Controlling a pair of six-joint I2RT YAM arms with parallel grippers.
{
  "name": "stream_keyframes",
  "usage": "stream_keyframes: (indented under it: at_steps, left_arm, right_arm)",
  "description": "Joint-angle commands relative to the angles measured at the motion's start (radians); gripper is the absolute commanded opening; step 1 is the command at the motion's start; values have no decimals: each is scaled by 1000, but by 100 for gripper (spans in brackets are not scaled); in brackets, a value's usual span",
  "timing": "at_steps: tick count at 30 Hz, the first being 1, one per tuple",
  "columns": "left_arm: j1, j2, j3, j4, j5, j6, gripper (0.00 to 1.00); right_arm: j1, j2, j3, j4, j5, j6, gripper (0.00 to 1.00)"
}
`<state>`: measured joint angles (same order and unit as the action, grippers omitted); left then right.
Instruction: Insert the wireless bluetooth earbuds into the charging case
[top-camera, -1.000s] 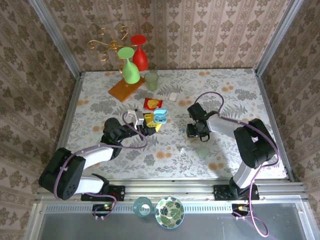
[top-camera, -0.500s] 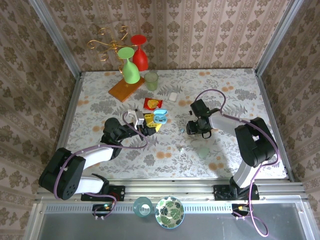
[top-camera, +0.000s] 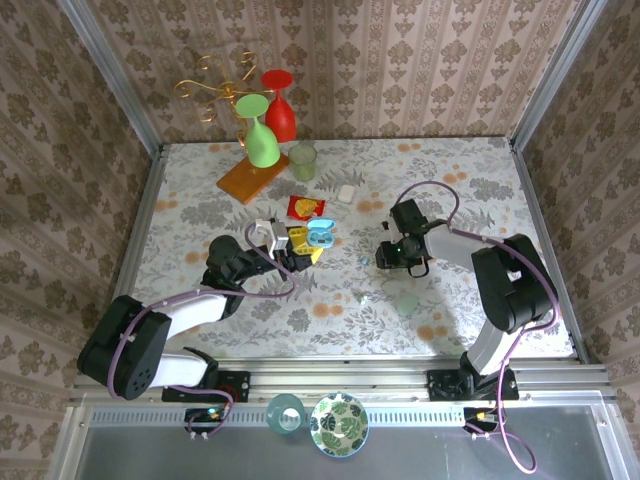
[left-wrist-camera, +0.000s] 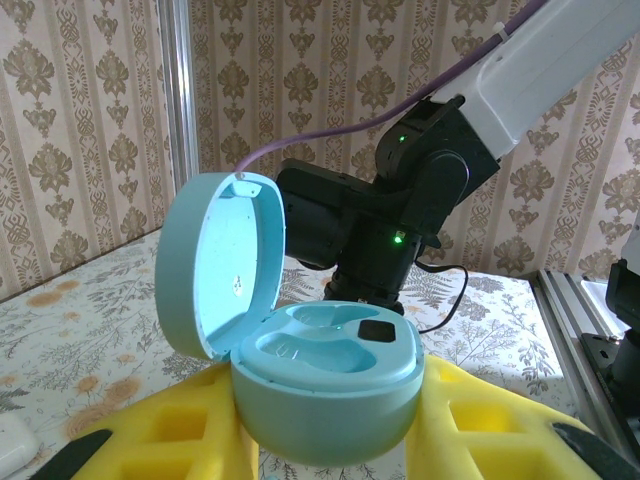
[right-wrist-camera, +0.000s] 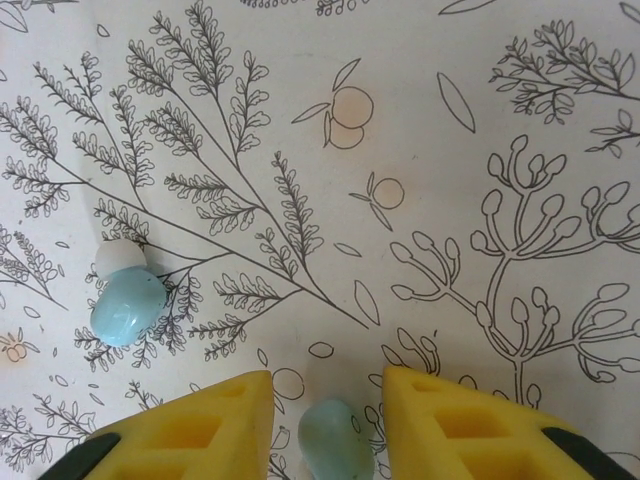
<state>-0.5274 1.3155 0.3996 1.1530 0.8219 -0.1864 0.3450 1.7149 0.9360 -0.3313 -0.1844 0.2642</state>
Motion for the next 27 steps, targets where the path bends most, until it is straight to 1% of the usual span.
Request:
stream_keyframes:
  at_steps: [1, 4, 15, 27]
  left_arm:
    - [4, 7, 30, 31, 12, 14, 26]
    - [3, 10, 30, 33, 11, 14, 26]
    - [1, 24, 38, 43, 18, 13, 26]
    - [2, 30, 37, 57, 19, 10, 26]
  right_arm:
    - [8, -16, -40, -29, -89, -4, 32]
    - [6, -22, -45, -26, -108, -1, 31]
    - [5, -48, -66, -15, -165, 9, 32]
    - [-36, -38, -102, 96, -293, 67, 26]
